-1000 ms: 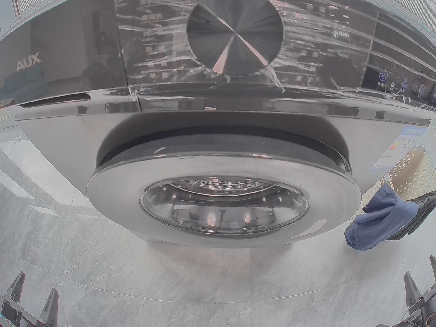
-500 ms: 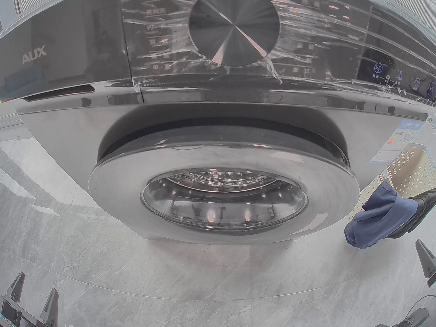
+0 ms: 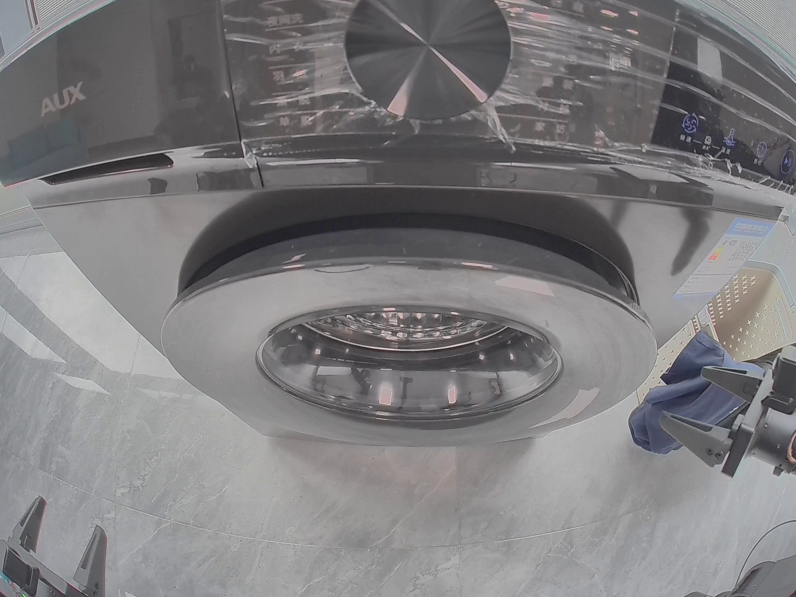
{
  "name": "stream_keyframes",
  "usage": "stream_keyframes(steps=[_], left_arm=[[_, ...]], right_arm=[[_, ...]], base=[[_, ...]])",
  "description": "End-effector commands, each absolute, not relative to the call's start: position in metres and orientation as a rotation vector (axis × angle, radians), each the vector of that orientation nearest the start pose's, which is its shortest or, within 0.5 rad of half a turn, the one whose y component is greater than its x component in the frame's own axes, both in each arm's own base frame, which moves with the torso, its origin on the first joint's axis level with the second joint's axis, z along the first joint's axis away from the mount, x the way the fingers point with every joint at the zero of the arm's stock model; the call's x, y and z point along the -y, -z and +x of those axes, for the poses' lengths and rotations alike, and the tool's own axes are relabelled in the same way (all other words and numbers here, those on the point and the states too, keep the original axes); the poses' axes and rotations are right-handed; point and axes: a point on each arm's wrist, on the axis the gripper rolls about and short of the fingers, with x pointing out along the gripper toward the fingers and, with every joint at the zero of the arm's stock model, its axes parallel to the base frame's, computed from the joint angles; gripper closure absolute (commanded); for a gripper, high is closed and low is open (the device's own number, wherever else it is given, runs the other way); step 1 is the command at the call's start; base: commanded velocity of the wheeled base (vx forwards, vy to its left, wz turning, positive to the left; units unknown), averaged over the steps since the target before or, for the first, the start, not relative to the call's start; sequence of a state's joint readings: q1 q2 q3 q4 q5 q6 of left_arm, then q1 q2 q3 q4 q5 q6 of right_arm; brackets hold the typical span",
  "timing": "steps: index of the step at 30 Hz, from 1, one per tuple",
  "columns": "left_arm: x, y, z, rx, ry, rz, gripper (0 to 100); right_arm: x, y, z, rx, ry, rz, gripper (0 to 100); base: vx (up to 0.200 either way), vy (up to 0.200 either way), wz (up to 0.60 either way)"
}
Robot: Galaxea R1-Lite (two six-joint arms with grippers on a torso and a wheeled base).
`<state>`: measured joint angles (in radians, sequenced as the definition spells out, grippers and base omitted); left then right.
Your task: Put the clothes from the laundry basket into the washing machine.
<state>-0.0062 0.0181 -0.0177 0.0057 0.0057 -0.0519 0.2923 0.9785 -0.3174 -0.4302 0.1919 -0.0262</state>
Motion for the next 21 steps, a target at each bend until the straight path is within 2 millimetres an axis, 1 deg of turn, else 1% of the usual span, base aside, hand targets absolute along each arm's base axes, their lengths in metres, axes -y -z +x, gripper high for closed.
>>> stream_keyframes(steps=[1, 8, 12, 15, 21], left_arm=[[0.0, -0.075, -0.023, -0.006, 0.004, -0.051, 0], [0.0, -0.075, -0.023, -0.008, 0.003, -0.052, 0], [0.0, -0.075, -0.023, -0.008, 0.004, -0.051, 0], [0.0, -0.075, -0.023, -0.008, 0.003, -0.052, 0], [0.0, -0.075, -0.023, -0.008, 0.001, -0.054, 0]], right_arm=[[-0.054, -0.167, 0.137, -0.321, -0.541, -0.041, 0], [-0.061, -0.165, 0.155, -0.284, -0.538, -0.02, 0], [-0.068, -0.16, 0.168, -0.27, -0.547, -0.011, 0], [-0.075, -0.155, 0.169, -0.272, -0.578, 0.008, 0], [-0.087, -0.153, 0.167, -0.283, -0.59, 0.06, 0]], base=[[0.0, 0.0, 0.0], [0.0, 0.0, 0.0], [0.0, 0.0, 0.0], [0.0, 0.0, 0.0], [0.0, 0.0, 0.0]])
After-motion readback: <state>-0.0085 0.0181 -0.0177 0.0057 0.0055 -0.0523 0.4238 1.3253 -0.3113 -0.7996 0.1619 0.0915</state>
